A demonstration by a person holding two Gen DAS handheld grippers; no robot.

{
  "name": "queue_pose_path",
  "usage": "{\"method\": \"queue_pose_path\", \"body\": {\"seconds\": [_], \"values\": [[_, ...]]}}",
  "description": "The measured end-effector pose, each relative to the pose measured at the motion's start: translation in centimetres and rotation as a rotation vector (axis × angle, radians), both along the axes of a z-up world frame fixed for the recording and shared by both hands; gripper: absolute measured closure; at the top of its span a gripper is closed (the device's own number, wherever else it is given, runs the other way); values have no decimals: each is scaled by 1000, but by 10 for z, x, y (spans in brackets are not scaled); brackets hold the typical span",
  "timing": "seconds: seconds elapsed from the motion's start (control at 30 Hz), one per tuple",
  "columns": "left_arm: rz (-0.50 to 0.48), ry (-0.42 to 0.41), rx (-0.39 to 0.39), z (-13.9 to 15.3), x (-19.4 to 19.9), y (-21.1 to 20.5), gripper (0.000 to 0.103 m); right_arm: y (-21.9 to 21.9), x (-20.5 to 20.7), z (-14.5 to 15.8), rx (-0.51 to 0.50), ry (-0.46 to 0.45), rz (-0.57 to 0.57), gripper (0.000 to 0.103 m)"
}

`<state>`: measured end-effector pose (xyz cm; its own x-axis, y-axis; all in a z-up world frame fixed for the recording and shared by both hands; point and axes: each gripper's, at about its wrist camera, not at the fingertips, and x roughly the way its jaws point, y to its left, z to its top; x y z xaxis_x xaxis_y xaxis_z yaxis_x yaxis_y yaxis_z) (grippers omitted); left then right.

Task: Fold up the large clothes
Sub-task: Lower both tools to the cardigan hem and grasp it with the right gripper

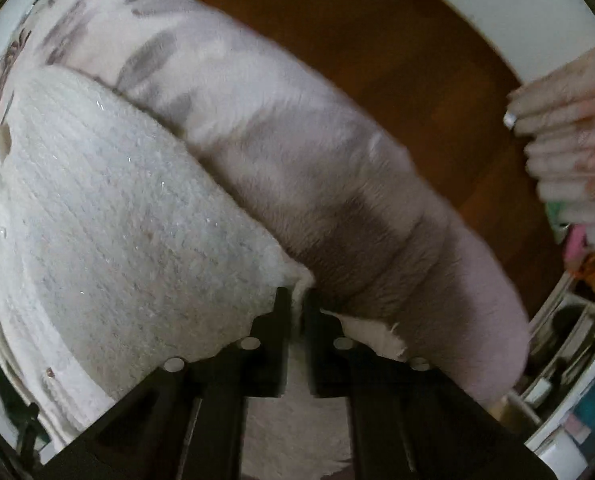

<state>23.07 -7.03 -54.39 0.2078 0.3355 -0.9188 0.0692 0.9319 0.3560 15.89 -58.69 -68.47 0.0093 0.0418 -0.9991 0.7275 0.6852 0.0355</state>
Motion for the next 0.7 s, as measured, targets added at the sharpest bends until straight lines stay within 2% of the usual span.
{"method": "queue_pose_path", "body": {"seconds": [0.1, 0.17, 0.23, 0.27, 0.3, 0.33, 0.37, 0.4, 0.43, 0.47, 0.53, 0.6, 0.63, 0.7], "values": [[-24, -13, -12, 1, 5, -12, 0, -27, -13, 26, -108, -44, -59, 99], [-46, -27, -16, 0, 8, -22, 0, -42, -14, 23, -163, -44, -36, 99], [-58, -20, -18, -8, 12, -28, 0, -42, -9, 10, -102, -11, 0, 97], [-60, -11, -20, -12, 14, -30, 0, -45, -14, -5, -30, 0, 2, 94], [-61, -6, -21, -15, 15, -32, 0, -47, -23, -12, 4, -2, -14, 85], [-63, -1, -24, -19, 16, -33, 0, -45, -30, -10, 17, -12, -37, 70], [-66, -1, -26, -22, 18, -34, 0, -42, -42, -6, 27, -40, -91, 60], [-69, 0, -28, -25, 19, -34, 0, -44, -58, -7, 39, -64, -140, 39], [-71, 1, -30, -29, 20, -33, 0, -47, -80, -14, 69, -97, -217, 31], [-72, 3, -33, -33, 20, -33, 0, -46, -93, -15, 94, -112, -259, 31], [-69, 16, -40, -42, 21, -33, 0, -47, -116, -50, 211, -148, -387, 31], [-62, 26, -51, -50, 23, -31, 0, -42, -121, -79, 327, -240, -449, 31], [-60, 28, -57, -52, 24, -30, 0, -41, -122, -91, 357, -268, -474, 28], [-59, 25, -65, -53, 25, -29, 0, -39, -122, -100, 333, -299, -539, 26]]}}
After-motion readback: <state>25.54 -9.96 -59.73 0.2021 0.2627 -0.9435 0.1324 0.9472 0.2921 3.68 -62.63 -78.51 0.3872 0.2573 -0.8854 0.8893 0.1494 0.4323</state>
